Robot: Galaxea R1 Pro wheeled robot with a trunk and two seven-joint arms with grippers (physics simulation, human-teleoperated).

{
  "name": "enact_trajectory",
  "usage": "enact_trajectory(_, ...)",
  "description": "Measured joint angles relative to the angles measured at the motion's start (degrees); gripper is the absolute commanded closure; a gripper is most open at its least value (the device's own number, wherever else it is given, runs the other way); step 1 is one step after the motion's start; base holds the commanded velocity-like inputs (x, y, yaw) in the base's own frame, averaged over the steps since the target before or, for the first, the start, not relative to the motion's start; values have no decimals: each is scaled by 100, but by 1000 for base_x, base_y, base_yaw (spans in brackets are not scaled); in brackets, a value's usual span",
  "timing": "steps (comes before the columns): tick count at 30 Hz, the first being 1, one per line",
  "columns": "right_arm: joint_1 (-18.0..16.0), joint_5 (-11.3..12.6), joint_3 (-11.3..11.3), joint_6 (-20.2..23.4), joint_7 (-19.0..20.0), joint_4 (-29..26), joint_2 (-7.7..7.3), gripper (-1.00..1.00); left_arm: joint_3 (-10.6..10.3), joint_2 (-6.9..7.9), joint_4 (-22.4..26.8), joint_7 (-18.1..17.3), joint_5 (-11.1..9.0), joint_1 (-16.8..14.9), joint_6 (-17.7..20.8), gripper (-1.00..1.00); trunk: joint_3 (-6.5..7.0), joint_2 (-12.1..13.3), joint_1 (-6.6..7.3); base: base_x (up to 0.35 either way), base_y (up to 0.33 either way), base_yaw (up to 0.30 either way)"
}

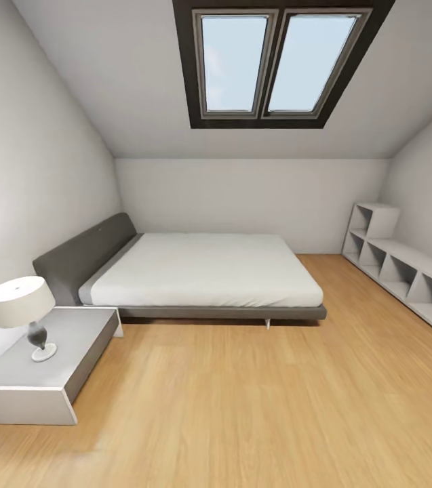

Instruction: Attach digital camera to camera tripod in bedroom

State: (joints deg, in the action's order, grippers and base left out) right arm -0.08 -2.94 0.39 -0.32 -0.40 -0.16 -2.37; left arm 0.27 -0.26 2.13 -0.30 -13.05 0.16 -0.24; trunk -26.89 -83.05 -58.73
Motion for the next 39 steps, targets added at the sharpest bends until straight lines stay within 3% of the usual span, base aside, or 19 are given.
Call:
enact_trajectory(20,0,0,-2,0,0,0,0,-100,3,0,0,3,-1,0,0,-100,0,0,0,6,20,0)
enact_trajectory(39,0,0,-5,0,0,0,0,-100,0,0,0,1,2,0,-1,-100,0,0,1,114,238,0)
